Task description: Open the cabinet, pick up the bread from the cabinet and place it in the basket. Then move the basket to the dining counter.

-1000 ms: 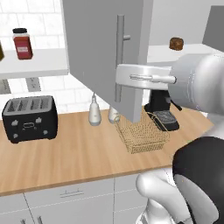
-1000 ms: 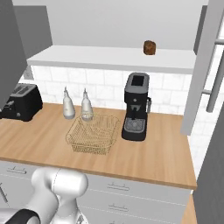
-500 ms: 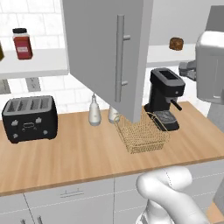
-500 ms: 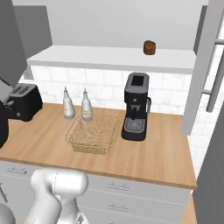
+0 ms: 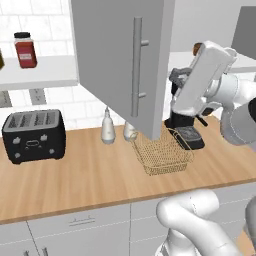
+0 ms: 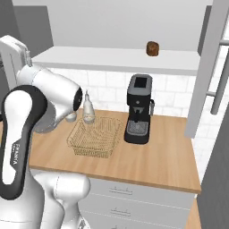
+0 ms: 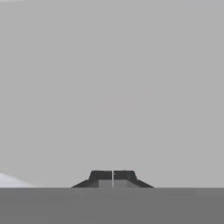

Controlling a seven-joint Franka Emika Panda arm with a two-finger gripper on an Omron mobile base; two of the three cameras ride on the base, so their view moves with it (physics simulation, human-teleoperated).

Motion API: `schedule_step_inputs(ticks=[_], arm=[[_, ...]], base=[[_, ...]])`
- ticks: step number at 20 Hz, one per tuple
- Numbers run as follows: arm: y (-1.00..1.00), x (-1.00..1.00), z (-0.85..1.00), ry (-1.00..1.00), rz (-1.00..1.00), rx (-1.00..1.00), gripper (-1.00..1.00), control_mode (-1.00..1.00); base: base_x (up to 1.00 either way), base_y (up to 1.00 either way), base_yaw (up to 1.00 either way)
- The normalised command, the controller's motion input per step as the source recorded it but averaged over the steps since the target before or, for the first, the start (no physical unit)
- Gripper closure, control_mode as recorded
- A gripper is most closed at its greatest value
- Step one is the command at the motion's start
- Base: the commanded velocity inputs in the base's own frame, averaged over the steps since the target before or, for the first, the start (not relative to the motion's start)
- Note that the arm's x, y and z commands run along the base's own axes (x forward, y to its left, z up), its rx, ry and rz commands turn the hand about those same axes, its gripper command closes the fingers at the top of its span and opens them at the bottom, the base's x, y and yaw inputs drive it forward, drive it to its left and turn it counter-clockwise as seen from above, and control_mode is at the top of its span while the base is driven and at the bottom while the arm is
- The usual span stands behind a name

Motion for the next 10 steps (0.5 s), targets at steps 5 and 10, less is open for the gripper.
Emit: schedule_step_inputs(ticks=[5,10], arm=[[0.94,0.56,0.0,0.1,0.22,-0.1,1.0,-1.0],[1.0,-0.24,0.28,0.11,0.17,-0.14,1.0,-1.0]], base=[[0.0,0.0,0.0],[0.0,0.0,0.0]])
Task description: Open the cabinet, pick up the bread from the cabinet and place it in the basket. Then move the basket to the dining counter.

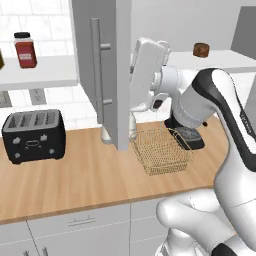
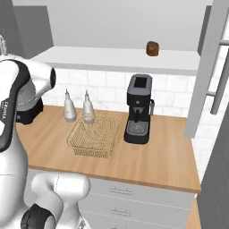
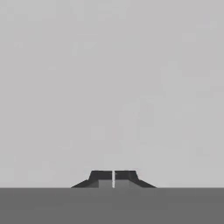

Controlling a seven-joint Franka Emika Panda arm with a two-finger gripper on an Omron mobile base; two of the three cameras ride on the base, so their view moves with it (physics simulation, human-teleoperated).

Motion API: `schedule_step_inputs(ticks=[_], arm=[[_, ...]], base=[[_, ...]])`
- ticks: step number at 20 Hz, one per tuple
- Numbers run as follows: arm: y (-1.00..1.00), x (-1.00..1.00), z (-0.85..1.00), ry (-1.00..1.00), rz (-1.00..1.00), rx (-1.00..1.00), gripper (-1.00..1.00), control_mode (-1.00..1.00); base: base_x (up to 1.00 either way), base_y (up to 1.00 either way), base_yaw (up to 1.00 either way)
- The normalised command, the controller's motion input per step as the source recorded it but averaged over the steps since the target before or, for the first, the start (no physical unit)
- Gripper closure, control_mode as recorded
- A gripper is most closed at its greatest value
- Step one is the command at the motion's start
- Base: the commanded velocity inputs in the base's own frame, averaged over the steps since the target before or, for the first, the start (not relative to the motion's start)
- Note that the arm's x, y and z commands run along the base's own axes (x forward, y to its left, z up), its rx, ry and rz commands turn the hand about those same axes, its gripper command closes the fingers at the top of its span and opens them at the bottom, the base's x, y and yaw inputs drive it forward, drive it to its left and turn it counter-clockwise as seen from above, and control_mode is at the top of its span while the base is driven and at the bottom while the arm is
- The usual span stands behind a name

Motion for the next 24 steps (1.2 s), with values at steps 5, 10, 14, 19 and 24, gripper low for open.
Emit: schedule_step_inputs(ticks=[5,10,14,19,24], arm=[[1.0,0.17,-0.11,0.0,0.01,-0.15,1.0,-1.0],[-0.31,0.14,-0.02,0.0,-0.05,-0.11,1.0,-1.0],[-0.93,0.0,-0.06,-0.01,-0.15,-0.25,1.0,-1.0],[-0.69,0.01,-0.4,-0.17,-0.23,-0.46,1.0,-1.0],[-0.74,0.02,-0.47,-0.16,-0.21,-0.54,1.0,-1.0]], base=[[0.0,0.0,0.0],[0.0,0.0,0.0],[0.0,0.0,0.0],[0.0,0.0,0.0],[0.0,0.0,0.0]])
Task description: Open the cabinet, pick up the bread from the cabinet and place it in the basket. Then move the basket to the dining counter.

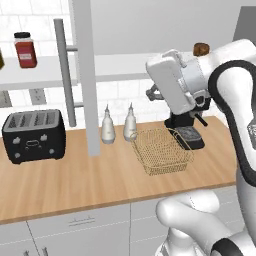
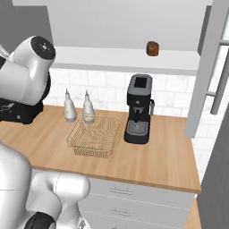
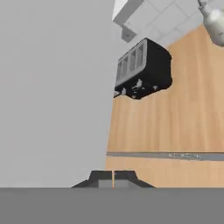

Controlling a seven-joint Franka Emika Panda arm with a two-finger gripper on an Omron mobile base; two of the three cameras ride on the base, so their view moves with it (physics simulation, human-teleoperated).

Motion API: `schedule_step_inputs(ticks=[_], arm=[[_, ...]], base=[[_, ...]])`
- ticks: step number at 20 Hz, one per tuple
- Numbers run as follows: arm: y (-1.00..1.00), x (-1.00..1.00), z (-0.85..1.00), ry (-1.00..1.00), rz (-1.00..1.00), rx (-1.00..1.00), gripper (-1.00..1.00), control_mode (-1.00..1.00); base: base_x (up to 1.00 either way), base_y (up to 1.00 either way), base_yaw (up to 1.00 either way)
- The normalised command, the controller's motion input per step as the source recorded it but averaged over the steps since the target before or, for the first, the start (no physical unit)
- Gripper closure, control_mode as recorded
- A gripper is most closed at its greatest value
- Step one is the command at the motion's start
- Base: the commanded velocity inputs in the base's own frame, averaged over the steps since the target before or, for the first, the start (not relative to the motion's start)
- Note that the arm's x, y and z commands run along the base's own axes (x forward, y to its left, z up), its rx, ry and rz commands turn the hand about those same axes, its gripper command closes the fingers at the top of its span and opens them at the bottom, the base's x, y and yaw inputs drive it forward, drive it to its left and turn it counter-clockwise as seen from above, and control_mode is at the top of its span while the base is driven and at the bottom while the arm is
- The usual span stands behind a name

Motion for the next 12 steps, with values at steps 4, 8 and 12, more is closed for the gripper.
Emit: schedule_step_inputs(ticks=[4,8,12], arm=[[-0.88,0.16,-0.42,-0.2,-0.23,-0.51,1.0,-1.0],[-0.74,0.02,-0.29,-0.23,-0.2,-0.49,1.0,-1.0],[-0.58,0.0,-0.14,-0.21,-0.14,-0.46,-1.0,-1.0]], base=[[0.0,0.0,0.0],[0.0,0.0,0.0],[0.0,0.0,0.0]])
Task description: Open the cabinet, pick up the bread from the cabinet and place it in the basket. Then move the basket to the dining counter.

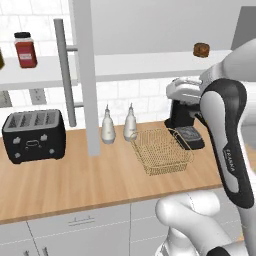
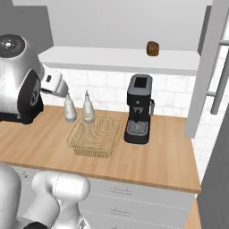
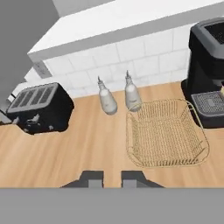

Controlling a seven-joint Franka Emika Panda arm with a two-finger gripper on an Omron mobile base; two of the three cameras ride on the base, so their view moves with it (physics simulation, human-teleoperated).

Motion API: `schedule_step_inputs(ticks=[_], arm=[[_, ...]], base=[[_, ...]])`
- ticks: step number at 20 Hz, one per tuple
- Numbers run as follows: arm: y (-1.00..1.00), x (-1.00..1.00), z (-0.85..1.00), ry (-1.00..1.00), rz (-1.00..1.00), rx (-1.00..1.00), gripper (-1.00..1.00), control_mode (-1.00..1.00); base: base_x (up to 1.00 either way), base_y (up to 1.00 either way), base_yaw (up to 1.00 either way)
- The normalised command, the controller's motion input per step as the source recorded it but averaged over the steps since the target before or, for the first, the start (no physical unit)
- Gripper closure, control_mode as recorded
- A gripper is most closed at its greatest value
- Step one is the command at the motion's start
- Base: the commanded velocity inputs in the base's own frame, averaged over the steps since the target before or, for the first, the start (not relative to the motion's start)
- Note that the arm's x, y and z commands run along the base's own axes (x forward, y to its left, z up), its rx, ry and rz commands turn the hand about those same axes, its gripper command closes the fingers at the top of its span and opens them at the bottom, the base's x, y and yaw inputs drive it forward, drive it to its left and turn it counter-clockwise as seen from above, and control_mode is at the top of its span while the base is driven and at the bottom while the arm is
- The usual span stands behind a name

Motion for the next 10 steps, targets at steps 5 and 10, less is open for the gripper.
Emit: schedule_step_inputs(ticks=[5,10], arm=[[-0.71,0.15,0.13,-0.08,-0.09,-0.25,-1.0,-1.0],[-0.83,0.15,0.28,-0.04,-0.07,-0.16,-1.0,-1.0]], base=[[0.0,0.0,0.0],[0.0,0.0,0.0]])
